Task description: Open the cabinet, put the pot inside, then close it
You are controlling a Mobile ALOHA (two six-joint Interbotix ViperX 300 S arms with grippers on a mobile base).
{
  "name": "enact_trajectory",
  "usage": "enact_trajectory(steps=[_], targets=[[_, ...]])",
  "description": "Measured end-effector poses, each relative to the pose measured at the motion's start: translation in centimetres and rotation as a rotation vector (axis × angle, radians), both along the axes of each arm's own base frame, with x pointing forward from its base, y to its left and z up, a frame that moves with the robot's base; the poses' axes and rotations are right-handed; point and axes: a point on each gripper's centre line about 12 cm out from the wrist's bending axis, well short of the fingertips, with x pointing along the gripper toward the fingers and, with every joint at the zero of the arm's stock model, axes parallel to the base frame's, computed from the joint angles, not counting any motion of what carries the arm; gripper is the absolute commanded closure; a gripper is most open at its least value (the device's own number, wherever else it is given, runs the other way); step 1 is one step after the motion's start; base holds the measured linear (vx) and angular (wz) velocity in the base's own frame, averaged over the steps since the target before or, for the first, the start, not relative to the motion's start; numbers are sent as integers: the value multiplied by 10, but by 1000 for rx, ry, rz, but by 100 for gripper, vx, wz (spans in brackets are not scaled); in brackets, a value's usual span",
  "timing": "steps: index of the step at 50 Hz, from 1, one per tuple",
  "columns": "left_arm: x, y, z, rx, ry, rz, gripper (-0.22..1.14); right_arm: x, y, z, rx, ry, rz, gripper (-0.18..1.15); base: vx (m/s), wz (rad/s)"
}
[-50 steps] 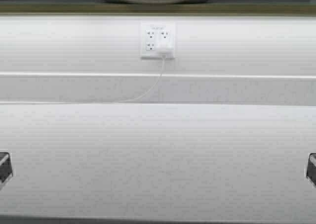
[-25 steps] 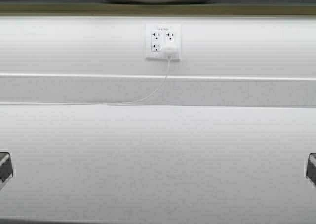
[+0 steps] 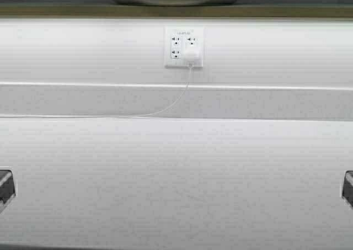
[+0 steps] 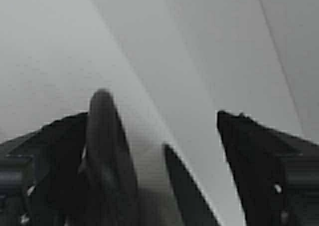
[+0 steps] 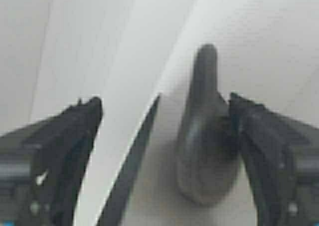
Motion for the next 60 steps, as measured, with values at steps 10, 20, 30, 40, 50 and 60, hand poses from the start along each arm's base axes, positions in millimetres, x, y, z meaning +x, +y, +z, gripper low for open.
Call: enact_trajectory(steps=[10,20,30,40,50,60], targets=[[-16,18,-10,-20,20,42,-11,-10,-5,-11,-10,27,-2,-7,0,0],[-30,38,-13,-21,18,84,-11,-23,-19,-13,-14,20,-31,-7,0,0],[-46,43,-13,-23,10,90,-11,-42,-26,-5,-7,0,-32,-7,0,0],[-69,51,-13,-19,0,101,-10,-63,-34,-6,-14,1,-30,-7,0,0],[-94,53,-20,78,3,79,15,-79,-21,-18,-132,-8,54,7,-1,-1],[-127,57,-44,250,91,56,103,-97,17,-28,-371,-43,239,80,-6,-8]])
